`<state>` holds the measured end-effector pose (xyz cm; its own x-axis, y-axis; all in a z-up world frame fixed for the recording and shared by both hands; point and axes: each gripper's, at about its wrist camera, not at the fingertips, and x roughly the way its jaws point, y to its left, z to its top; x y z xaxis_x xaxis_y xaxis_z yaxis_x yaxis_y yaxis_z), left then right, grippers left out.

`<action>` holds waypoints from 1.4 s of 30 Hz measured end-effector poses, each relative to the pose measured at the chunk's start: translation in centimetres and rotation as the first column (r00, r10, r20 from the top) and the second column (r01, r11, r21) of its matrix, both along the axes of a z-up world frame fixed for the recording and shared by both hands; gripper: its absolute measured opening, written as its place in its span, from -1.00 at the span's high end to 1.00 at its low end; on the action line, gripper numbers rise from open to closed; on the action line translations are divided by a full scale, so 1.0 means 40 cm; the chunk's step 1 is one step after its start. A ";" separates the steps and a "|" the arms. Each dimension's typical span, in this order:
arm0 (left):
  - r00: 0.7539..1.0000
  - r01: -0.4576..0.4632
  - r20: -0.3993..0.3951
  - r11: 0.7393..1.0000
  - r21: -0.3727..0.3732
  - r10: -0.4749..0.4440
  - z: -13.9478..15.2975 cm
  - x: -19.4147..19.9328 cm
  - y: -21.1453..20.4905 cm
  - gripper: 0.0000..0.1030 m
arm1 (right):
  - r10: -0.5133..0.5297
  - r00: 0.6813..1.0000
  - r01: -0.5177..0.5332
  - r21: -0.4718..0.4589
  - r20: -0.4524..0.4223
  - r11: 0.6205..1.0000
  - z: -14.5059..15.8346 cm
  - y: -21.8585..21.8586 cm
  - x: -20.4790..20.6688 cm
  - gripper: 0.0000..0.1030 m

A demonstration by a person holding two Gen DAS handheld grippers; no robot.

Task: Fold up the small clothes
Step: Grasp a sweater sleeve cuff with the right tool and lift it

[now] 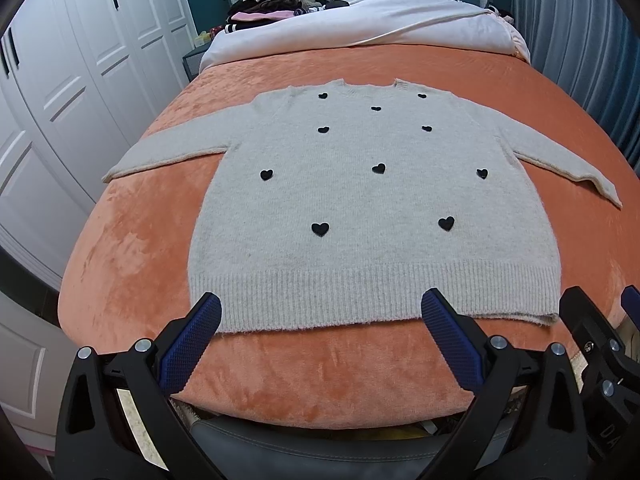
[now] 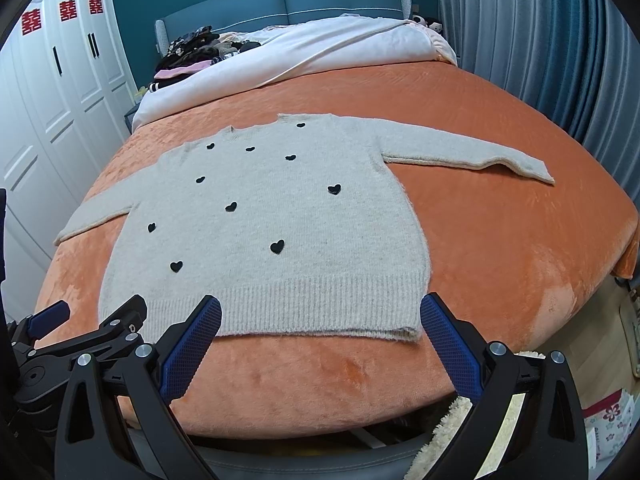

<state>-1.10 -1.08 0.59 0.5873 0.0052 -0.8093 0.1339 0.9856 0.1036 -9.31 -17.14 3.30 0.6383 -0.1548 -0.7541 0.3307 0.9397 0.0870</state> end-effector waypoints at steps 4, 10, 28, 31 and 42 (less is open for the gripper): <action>1.000 0.001 0.000 1.000 0.001 -0.001 0.000 -0.001 0.000 -0.90 | -0.001 1.000 0.001 0.000 0.000 1.000 0.000 0.002 0.000 -0.90; 1.000 0.001 -0.003 1.000 0.001 -0.001 -0.003 -0.002 0.001 -0.90 | 0.000 1.000 0.000 0.000 -0.002 1.000 0.000 0.002 0.000 -0.90; 0.976 -0.214 -0.048 0.973 -0.090 0.210 -0.079 0.156 0.172 -0.90 | -0.277 0.961 0.269 0.239 0.001 0.933 -0.133 -0.549 0.136 -0.90; 0.967 -0.254 -0.031 0.964 -0.085 0.252 -0.094 0.208 0.195 -0.90 | -0.408 0.912 0.393 0.332 -0.024 0.858 -0.187 -0.800 0.216 -0.90; 0.954 -0.300 -0.054 0.951 -0.080 0.296 -0.156 0.373 0.194 -0.90 | -0.642 0.765 0.535 0.600 -0.045 0.595 -0.343 -1.170 0.394 0.61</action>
